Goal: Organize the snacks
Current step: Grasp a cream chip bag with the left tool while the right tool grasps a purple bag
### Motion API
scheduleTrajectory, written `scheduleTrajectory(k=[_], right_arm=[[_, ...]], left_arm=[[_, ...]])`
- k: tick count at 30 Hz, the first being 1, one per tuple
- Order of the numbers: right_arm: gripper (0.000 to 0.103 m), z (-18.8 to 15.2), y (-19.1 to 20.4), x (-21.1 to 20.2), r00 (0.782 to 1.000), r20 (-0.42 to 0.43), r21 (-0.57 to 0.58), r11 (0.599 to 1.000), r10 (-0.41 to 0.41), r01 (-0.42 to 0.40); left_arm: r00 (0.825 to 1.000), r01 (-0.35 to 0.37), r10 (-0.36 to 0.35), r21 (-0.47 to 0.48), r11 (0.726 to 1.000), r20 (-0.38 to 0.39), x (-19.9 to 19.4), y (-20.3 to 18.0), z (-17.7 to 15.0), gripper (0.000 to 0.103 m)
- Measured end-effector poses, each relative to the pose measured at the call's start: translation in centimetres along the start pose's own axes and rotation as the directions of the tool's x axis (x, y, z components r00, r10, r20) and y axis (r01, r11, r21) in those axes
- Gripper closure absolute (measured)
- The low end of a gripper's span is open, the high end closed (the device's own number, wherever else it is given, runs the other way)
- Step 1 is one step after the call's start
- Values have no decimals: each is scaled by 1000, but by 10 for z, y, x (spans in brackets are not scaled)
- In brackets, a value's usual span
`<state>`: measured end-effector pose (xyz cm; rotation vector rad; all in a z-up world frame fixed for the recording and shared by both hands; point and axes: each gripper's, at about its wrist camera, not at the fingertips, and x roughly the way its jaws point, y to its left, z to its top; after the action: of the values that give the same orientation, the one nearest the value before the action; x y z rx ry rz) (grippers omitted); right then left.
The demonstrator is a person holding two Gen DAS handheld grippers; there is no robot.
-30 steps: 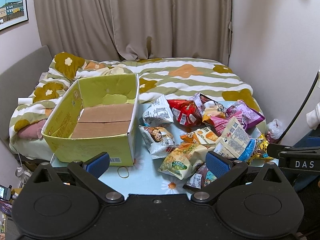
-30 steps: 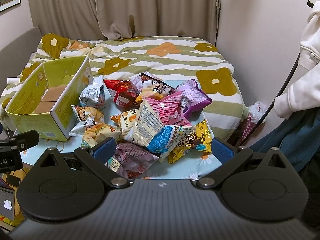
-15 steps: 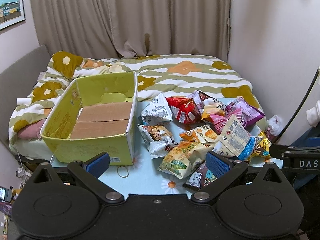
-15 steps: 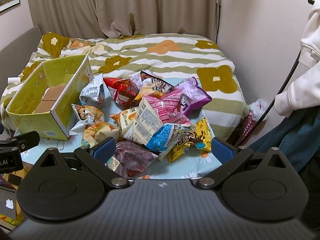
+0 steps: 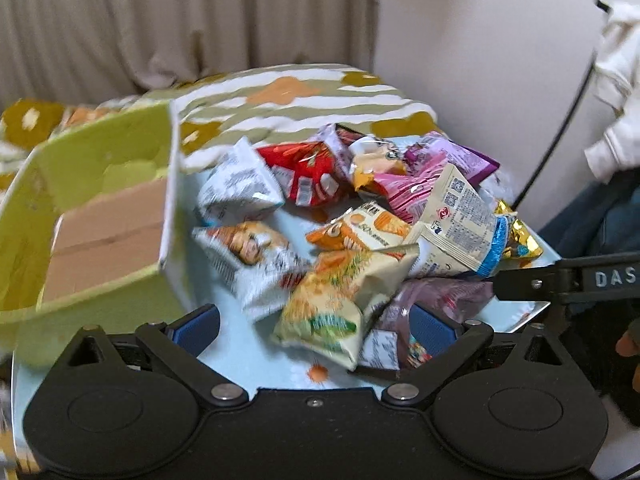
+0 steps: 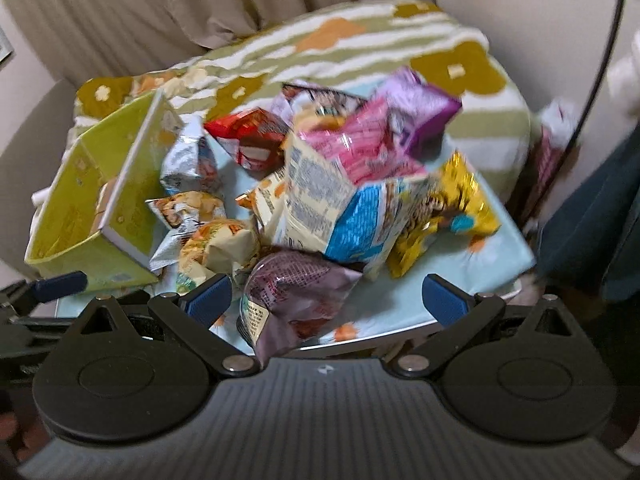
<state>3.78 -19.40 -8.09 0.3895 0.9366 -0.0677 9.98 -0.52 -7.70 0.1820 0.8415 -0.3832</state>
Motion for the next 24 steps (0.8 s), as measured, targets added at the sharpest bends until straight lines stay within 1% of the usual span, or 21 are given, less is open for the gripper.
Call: scheduleTrajectory(k=[2,4,5,6,9,11,15,17,18,20,24], right_arm=[[0,-1,-1,12,1000,-23,63,998,5,-4],[0,0,-2,23,999,-39,114,993,13,-9],[0,1,-2,27,999,-45,134,991,14,-8],[0,1,-2,32,999,-48,150,989,11,-4],[0,2,-2,43,999,-53,196,980,-3,14],[0,2,-1,52,998,-62,225,974,-7,21],[0,2,-2,66,997,-81,276,961,1,22],[0,1,-2,73,995,-95,294,956,6,22],[0,0,-2,76,995,-101,302,953,10,21],[0,-2,-2,82,994,-112,316,949,15,22],[0,-2,0,92,992,-126,327,945,23,20]], left_arm=[[1000,13,-13,80,997,5,9,-2,5,2],[999,32,-31,150,988,-6,21,-3,9,3],[999,46,-44,177,983,-17,28,-3,11,6],[998,63,-58,199,978,-30,35,-3,12,9],[993,114,-100,259,959,-65,56,-5,16,12],[990,134,-114,298,945,-83,67,-7,16,14],[982,175,-139,333,927,-128,86,-9,15,19],[984,168,-131,366,915,-122,92,-12,13,19],[984,169,-132,389,906,-120,93,-14,13,22],[979,190,-141,408,893,-148,97,-18,12,35],[983,173,-120,475,863,-139,100,-26,5,35]])
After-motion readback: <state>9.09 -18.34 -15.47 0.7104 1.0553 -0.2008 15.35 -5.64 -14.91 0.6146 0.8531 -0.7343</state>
